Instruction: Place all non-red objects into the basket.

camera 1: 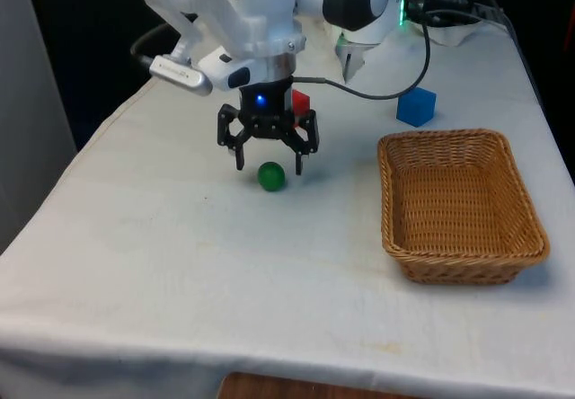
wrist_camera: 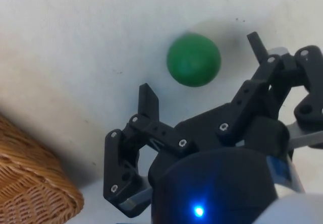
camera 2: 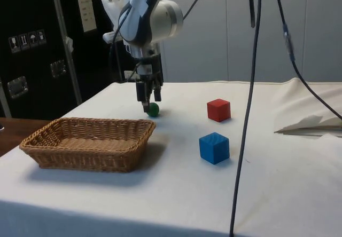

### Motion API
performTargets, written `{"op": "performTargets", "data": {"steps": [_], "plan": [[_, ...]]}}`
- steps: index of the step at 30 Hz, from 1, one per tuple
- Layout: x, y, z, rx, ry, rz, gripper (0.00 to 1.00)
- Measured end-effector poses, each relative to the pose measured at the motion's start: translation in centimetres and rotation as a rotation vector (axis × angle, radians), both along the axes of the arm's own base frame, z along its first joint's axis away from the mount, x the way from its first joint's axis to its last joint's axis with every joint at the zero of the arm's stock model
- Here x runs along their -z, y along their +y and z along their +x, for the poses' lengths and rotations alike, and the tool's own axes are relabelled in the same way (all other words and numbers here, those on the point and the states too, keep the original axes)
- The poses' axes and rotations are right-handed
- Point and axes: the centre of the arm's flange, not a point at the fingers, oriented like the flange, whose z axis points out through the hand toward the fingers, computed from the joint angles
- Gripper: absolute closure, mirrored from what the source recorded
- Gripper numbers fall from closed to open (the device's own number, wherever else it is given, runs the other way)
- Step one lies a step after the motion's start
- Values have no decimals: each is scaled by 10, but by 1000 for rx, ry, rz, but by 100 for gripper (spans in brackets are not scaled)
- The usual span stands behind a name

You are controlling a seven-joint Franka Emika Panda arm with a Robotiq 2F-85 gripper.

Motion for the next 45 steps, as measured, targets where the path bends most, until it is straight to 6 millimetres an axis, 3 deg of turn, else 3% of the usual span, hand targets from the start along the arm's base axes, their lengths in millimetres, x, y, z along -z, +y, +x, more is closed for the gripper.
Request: {"op": "performTargets", "data": {"steps": [17,19,20,21,22,26,36,45], "plan": [[3,0,4,3,-8,9,3],[3,0,4,4,-8,8,21],[3,0,4,4,-7,9,47],[3,0,4,4,-7,9,59],[3,0,4,4,-7,9,59],[3,-1,4,5,-8,8,100],[2,-1,4,5,-8,8,100],[-28,-12,6,16,-15,18,100]]}}
